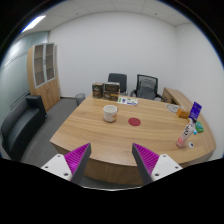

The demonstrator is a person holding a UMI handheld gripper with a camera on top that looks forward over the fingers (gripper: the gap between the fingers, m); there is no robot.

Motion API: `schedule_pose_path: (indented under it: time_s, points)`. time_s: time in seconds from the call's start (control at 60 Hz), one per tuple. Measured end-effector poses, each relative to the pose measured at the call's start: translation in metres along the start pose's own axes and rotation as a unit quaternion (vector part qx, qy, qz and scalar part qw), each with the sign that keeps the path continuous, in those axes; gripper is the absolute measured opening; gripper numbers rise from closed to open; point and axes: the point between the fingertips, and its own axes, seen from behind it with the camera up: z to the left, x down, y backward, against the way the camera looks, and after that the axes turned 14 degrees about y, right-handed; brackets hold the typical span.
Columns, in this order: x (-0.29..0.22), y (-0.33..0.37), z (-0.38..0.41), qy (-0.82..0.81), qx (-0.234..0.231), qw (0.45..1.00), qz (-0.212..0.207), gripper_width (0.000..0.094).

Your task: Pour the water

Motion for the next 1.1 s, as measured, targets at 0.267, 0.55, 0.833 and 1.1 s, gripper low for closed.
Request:
schedule_pose_path:
  time_s: [0.267,0.55,0.833,1.1]
  points:
    - [0.093,-0.012,-0.133,-0.028,0.063,0.997,0.043,0.0856]
    - [0.183,-0.056,-0.316,-0.066,0.132,0.987,0.068,0.0855]
    - [0.172,-0.155,-0.422,-0.076,0.12,0.99,0.001,0.0827]
    - [0.165,-0.209,-0.436,-0.063,0.109,0.992,-0.03,0.0475]
